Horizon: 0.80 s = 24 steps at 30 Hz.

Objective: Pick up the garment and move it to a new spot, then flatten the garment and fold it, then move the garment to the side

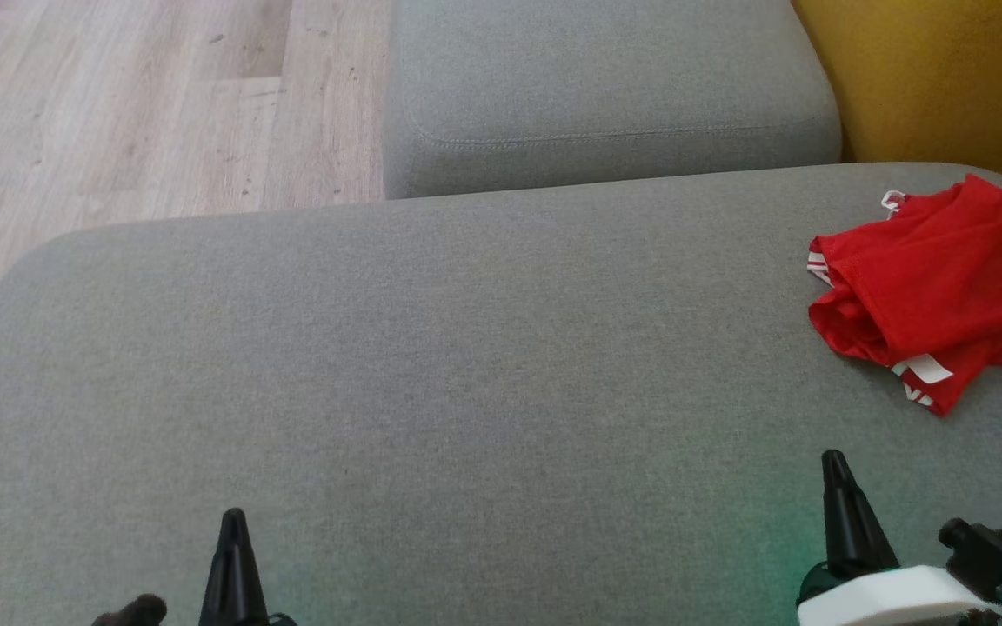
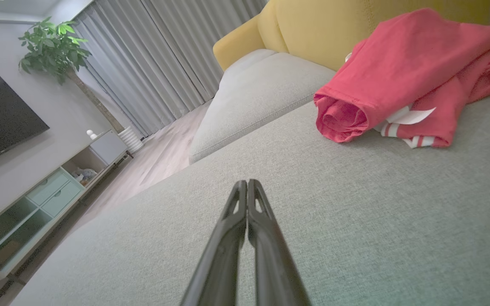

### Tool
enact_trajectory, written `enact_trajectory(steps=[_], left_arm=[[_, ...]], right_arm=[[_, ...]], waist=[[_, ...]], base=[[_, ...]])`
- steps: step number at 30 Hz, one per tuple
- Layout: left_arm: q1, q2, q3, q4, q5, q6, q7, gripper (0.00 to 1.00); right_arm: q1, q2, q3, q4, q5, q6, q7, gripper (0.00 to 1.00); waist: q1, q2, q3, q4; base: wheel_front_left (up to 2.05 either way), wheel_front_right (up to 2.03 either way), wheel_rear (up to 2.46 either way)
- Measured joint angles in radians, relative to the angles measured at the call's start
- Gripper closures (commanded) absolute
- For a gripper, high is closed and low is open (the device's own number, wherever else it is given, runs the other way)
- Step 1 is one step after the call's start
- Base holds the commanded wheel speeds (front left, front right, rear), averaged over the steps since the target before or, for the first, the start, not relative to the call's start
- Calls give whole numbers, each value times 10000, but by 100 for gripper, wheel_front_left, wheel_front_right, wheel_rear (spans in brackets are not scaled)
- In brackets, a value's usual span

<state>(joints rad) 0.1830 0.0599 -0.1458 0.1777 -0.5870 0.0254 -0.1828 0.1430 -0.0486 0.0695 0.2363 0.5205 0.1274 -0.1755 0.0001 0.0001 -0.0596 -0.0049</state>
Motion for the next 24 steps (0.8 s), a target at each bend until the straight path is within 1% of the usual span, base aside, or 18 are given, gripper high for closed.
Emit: enact_trajectory(steps=[5,24], left_arm=[[-61,12,82,46,-464,-54,136,100],[-568,65,420,222,-2767,-360,627,100]], right_arm=[[-81,-6,-65,36,487,0,90,100],[-477,-77,-366,105,2924,0,617,100]], waist=[[0,0,28,3],[0,0,164,12]], base=[[0,0,0],[0,0,0]])
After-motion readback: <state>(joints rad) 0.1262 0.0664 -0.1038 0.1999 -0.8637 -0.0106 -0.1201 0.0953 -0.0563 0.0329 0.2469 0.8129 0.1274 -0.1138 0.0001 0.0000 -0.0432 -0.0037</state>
